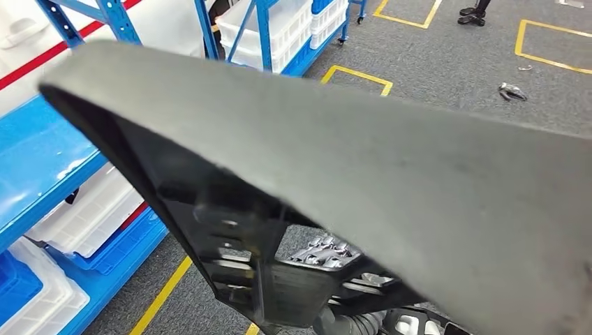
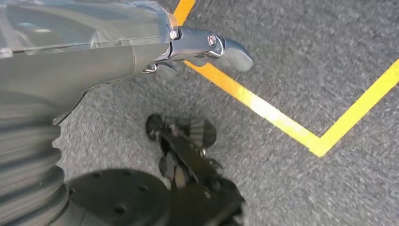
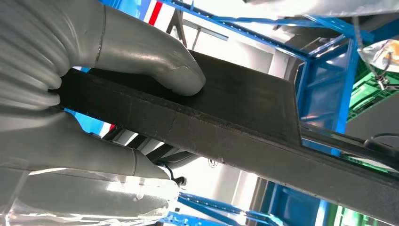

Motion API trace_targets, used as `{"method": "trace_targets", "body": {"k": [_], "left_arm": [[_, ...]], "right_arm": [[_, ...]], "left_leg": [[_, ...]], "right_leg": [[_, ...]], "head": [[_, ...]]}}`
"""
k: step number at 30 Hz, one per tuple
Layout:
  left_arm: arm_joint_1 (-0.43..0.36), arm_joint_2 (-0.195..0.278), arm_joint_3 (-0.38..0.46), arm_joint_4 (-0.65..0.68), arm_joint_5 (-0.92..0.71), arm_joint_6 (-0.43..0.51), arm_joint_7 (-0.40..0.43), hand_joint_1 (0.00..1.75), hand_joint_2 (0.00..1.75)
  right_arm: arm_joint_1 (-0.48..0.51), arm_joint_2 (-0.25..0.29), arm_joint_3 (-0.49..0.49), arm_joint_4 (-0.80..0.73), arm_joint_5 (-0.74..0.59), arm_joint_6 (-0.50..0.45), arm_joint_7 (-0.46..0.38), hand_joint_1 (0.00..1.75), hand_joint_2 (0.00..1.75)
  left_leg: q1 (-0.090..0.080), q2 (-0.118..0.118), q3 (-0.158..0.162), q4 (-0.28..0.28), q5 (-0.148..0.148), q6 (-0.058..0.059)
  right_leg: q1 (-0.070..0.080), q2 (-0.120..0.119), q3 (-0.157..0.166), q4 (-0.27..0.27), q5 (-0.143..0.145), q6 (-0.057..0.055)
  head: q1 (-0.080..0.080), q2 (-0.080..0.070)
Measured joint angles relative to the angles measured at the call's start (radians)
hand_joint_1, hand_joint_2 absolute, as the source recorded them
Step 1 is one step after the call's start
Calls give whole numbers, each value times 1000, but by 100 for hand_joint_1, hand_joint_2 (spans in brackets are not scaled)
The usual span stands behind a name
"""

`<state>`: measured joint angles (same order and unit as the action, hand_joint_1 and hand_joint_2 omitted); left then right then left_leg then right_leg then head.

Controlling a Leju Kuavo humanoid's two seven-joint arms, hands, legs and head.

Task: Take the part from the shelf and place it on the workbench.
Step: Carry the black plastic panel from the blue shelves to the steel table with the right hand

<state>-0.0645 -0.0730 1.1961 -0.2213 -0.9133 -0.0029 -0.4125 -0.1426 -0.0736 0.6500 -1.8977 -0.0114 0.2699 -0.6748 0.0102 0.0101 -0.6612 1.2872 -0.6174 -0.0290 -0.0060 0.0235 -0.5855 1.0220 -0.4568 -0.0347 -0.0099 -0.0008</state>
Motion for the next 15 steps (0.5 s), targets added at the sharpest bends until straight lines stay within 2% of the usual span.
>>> {"method": "trace_targets", "body": {"k": [1, 2, 3, 5, 6, 7, 9, 10, 11, 13, 14, 15], "left_arm": [[1, -1, 0, 0, 4, 11, -6, 0, 175], [1, -2, 0, 0, 7, 20, -12, 0, 175], [1, -2, 0, 0, 9, 28, -17, 0, 175], [-1, -2, 0, 0, 12, 43, -23, 0, 175], [-2, -1, 0, 0, 12, 51, -23, 0, 175], [-3, 1, 0, 0, 12, 58, -22, 0, 175], [-6, 4, 0, 0, 12, 65, -21, 0, 175], [-8, 5, 0, 0, 12, 66, -21, 0, 175], [-9, 6, 0, 0, 12, 67, -21, 0, 175], [-8, 9, 1, 0, 12, 71, -21, 0, 175], [-7, 11, 1, 0, 12, 77, -22, 0, 175], [-6, 12, 1, 0, 13, 84, -24, 0, 175]], "right_arm": [[2, 0, 0, 0, -1, 9, -6, 171, 175], [3, 0, 0, 1, -3, 19, -10, 171, 175], [3, 0, 0, 2, -5, 26, -14, 171, 175], [-1, 2, 0, 5, -11, 34, -16, 171, 175], [-3, 5, 0, 7, -14, 34, -13, 171, 175], [-5, 10, 0, 8, -17, 33, -11, 171, 175], [-7, 17, 0, 9, -20, 30, -8, 171, 175], [-8, 18, 0, 9, -21, 29, -7, 171, 175], [-10, 19, 0, 9, -21, 28, -6, 171, 175], [-13, 21, 0, 10, -22, 27, -5, 171, 175], [-13, 23, 0, 12, -22, 25, -2, 171, 175], [-12, 24, 0, 13, -22, 23, 2, 171, 175]], "left_leg": [[1, -1, -4, 10, 9, -1], [4, -4, 10, -21, 37, -2], [7, -12, 39, -83, 75, -3], [14, -55, 96, -208, 122, -3], [16, -72, 111, -242, 129, 0], [15, -81, 115, -254, 127, 3], [12, -63, 114, -261, 133, 17], [12, -52, 114, -265, 137, 25], [12, -40, 114, -270, 141, 34], [7, -16, 112, -274, 146, 45], [4, -2, 110, -274, 146, 47], [1, 12, 109, -274, 146, 47]], "right_leg": [[0, 13, -1, 2, 0, 0], [-1, 26, -1, 4, 0, 1], [-2, 38, -1, 7, 0, 3], [-2, 62, -5, 14, 0, 11], [-3, 72, -11, 17, 1, 17], [-4, 82, -16, 18, 4, 25], [-7, 95, -25, 18, 10, 39], [-7, 83, -31, 26, 4, 43], [-6, 60, -43, 50, -12, 46], [-4, 7, -91, 154, -73, 49], [-5, -6, -121, 219, -102, 50], [-6, -11, -142, 268, -119, 51]], "head": [[0, 0], [0, 0], [0, 0], [0, 0], [0, 0], [1, 0], [1, 0], [2, 0], [3, 0], [6, 0], [6, 0], [6, 0]]}}
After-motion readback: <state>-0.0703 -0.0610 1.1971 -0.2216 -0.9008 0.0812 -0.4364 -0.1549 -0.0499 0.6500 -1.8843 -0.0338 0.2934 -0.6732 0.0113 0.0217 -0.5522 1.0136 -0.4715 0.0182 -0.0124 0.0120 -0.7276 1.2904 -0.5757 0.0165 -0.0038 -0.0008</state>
